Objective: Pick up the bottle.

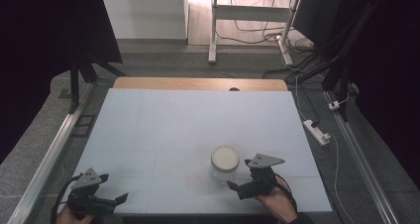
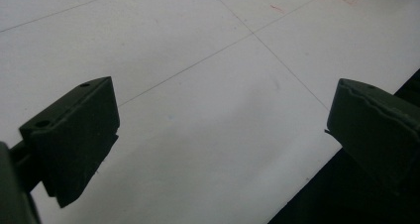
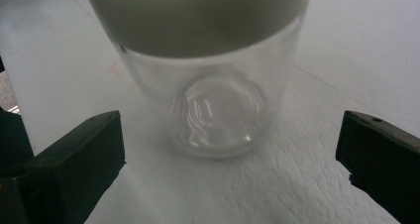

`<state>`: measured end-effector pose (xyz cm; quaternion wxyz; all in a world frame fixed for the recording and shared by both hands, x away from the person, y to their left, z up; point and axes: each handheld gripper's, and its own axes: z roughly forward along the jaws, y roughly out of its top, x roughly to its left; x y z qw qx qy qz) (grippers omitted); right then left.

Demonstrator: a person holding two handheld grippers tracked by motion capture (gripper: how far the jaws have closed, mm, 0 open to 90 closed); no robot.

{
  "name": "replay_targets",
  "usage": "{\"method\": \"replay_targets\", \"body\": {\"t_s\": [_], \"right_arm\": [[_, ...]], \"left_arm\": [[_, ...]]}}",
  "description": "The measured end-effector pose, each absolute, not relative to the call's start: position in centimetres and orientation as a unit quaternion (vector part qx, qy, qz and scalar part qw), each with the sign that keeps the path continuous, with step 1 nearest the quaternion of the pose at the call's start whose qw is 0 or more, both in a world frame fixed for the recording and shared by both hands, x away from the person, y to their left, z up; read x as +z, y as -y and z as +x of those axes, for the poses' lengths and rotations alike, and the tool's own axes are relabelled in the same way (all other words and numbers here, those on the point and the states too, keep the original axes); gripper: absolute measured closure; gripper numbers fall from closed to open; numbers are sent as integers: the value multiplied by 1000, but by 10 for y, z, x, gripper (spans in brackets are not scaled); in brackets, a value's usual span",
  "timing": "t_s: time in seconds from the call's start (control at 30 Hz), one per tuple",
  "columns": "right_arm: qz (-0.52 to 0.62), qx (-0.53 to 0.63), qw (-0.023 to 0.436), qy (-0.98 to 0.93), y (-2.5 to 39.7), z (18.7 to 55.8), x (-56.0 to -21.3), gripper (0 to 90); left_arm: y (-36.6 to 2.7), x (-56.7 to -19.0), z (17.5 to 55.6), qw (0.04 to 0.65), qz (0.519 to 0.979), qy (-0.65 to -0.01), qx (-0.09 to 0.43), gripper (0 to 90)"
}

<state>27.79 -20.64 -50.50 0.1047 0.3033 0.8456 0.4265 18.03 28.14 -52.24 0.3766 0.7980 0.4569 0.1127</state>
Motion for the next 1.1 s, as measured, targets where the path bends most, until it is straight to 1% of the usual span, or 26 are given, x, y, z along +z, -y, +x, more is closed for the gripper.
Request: {"method": "replay_targets", "body": {"t_s": [0.17,0.33,0.5,0.93,1.1], "right_arm": [[295,423,107,-850,199,285,-508,0],[283,426,95,-854,187,295,-514,0],[272,423,98,-859,178,300,-517,0],[249,429,102,-862,169,305,-521,0],[249,448,102,-853,170,304,-516,11]], "left_arm": [[-281,-522,180,376,798,-457,112,8],[-281,-523,181,376,798,-457,112,8],[-281,-523,181,375,799,-457,111,9],[-281,-523,181,374,801,-454,114,9],[-281,-523,181,373,801,-453,114,10]]}}
